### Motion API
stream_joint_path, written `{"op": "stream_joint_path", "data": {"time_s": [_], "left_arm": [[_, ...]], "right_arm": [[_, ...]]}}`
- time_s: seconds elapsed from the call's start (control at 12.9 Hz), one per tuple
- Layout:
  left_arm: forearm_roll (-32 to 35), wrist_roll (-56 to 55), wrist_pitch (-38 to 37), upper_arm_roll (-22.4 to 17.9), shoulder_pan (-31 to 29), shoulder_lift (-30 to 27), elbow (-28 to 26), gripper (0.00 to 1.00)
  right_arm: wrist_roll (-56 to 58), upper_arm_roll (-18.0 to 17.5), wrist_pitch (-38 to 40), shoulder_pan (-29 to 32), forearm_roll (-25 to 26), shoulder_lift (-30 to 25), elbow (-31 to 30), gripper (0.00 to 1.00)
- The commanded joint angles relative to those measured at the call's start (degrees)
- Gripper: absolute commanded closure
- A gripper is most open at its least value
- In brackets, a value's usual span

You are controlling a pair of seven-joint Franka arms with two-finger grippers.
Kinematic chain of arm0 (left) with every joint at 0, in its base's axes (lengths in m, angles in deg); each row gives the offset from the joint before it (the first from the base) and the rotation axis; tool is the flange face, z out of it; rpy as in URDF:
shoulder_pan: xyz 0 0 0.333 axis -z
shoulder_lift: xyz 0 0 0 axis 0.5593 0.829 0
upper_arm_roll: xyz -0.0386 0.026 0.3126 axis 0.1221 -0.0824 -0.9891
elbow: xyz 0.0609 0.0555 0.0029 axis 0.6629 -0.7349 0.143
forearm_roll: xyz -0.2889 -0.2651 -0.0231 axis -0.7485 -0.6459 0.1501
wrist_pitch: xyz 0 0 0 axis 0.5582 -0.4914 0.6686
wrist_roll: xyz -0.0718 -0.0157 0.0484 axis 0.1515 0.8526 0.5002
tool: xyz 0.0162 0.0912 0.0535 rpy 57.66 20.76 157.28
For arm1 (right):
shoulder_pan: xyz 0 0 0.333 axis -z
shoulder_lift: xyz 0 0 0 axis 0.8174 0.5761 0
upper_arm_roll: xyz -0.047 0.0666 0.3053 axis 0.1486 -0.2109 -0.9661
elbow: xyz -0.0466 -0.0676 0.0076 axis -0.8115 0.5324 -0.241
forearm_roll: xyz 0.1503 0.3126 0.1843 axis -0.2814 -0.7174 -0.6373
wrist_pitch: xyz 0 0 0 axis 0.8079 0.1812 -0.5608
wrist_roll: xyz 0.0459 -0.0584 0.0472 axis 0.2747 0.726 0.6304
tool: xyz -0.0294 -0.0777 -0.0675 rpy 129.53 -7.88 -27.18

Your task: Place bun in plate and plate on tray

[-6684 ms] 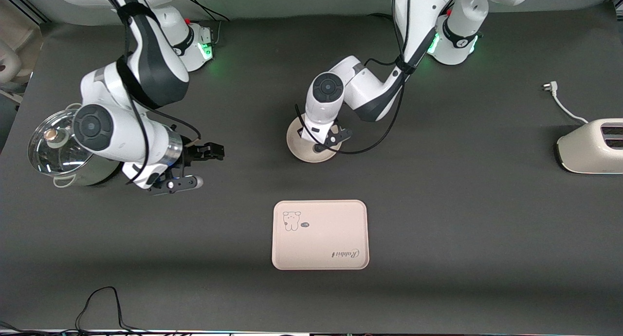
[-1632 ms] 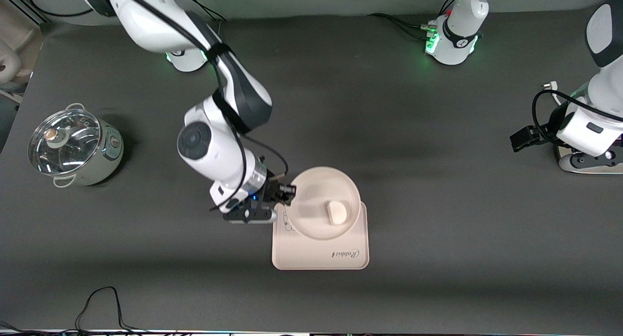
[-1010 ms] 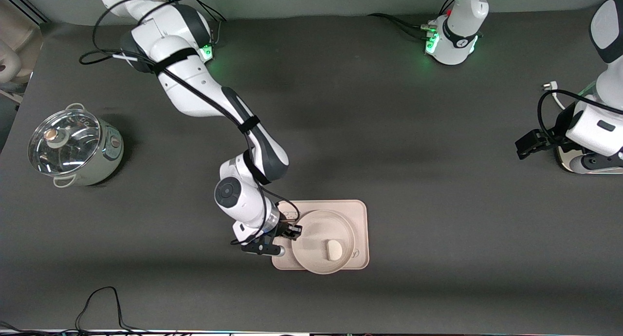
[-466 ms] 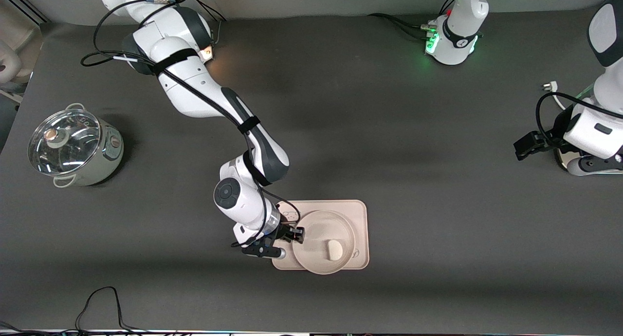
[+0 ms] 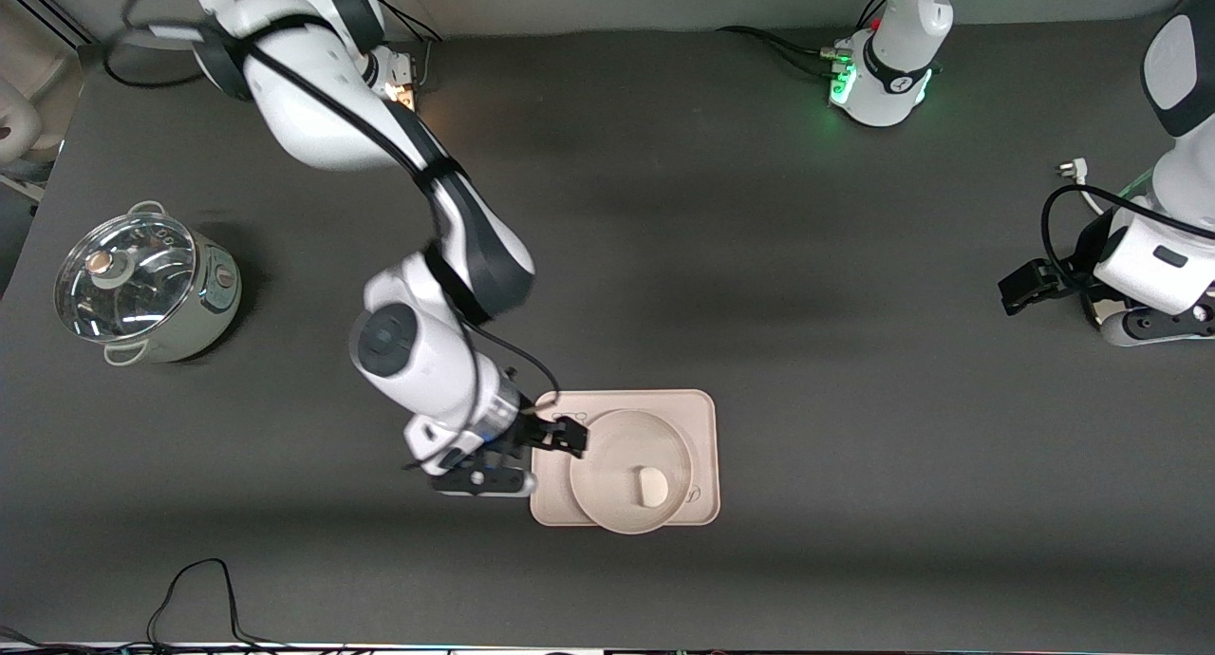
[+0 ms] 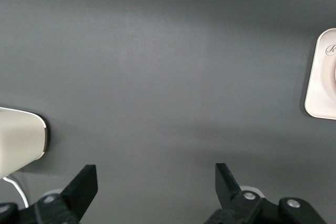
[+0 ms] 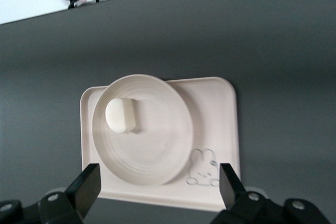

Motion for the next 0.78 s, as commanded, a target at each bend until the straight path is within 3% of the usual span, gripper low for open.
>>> {"op": "stream_joint_path", "data": {"time_s": [0.0, 0.16, 0.39, 0.47, 0.54, 0.7], "left_arm": [[-0.08, -0.3, 0.2, -0.24, 0.67, -0.02, 0.57, 0.0], [-0.08, -0.48, -0.33, -0.15, 2.15, -0.02, 0.14, 0.0], [0.0, -3.9, -0.16, -0.15, 4.0, 0.16, -0.57, 0.0], [0.0, -4.17, 0.19, -0.15, 4.27, 0.16, -0.75, 0.0], [0.0, -4.17, 0.2, -0.15, 4.27, 0.25, -0.75, 0.0], [0.09, -4.26, 0.11, -0.15, 4.71, -0.02, -0.75, 0.0]], "right_arm": [[8.92, -0.05, 1.47, 4.56, 1.14, -18.67, -20.53, 0.0], [14.4, 1.35, 7.23, 7.73, 1.14, -28.44, -27.94, 0.0], [17.49, 1.36, 20.08, 15.1, 1.75, -39.08, -32.17, 0.0], [17.49, 0.75, 20.89, 16.78, 5.85, -42.42, -34.54, 0.0], [17.41, -0.21, 20.98, 17.93, 10.76, -44.89, -36.65, 0.0], [17.41, -6.34, 22.55, 26.23, 12.3, -48.07, -39.12, 0.0]]}}
